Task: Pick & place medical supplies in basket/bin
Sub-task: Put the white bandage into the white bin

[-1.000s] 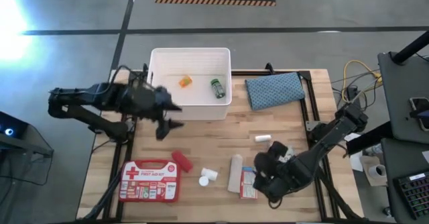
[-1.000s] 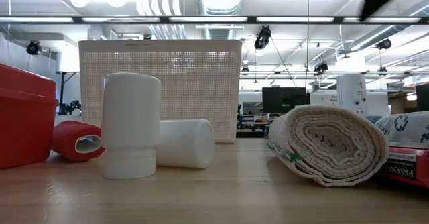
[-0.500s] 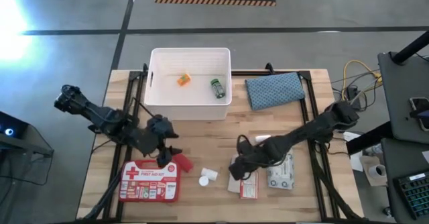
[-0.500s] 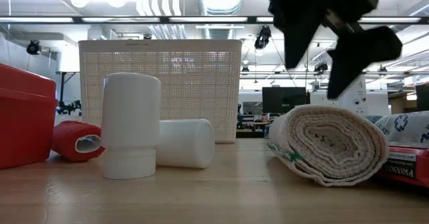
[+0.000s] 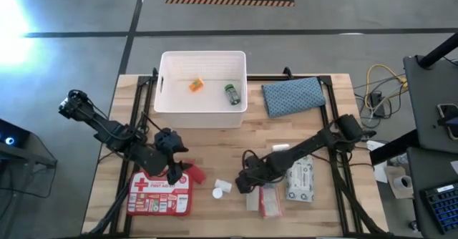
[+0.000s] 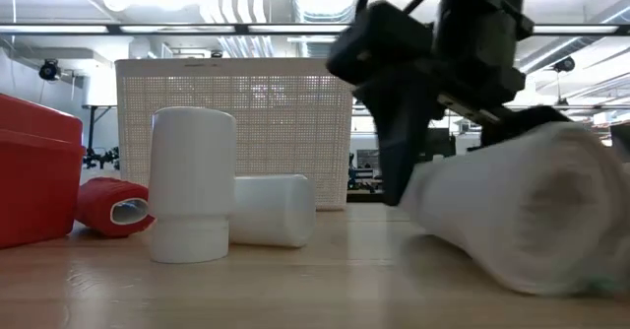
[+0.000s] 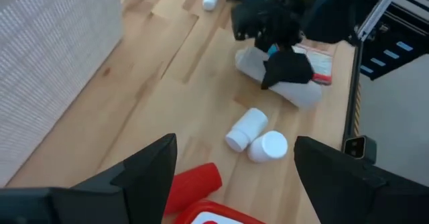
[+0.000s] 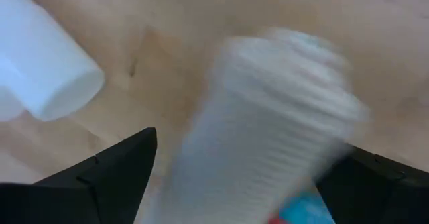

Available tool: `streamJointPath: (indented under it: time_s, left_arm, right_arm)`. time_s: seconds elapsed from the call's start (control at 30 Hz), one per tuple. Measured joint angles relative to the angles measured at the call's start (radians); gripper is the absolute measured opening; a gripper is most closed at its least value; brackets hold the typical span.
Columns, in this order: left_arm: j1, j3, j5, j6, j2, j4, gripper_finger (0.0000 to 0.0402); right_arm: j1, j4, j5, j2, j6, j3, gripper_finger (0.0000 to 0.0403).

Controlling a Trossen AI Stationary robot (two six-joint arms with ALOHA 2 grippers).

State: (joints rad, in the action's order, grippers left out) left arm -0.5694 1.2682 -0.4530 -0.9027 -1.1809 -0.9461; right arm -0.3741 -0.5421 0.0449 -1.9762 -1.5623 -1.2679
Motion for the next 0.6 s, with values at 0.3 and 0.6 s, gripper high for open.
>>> streamJointPath:
  time_s: [0.3,0.6]
  left_arm:
    - [0.0,-0.015,-0.001,0.006,0.002,0.0,0.0279]
    - [-0.001,-0.03,-0.004,0.006,0.002,-0.001,0.0279]
  right_arm:
    - [0.023,-0.149,-0.033,-0.081,0.166,-0.146,0.0315]
    - [0.098,-0.173,-0.095,0.01,0.369,-0.204,0.0112]
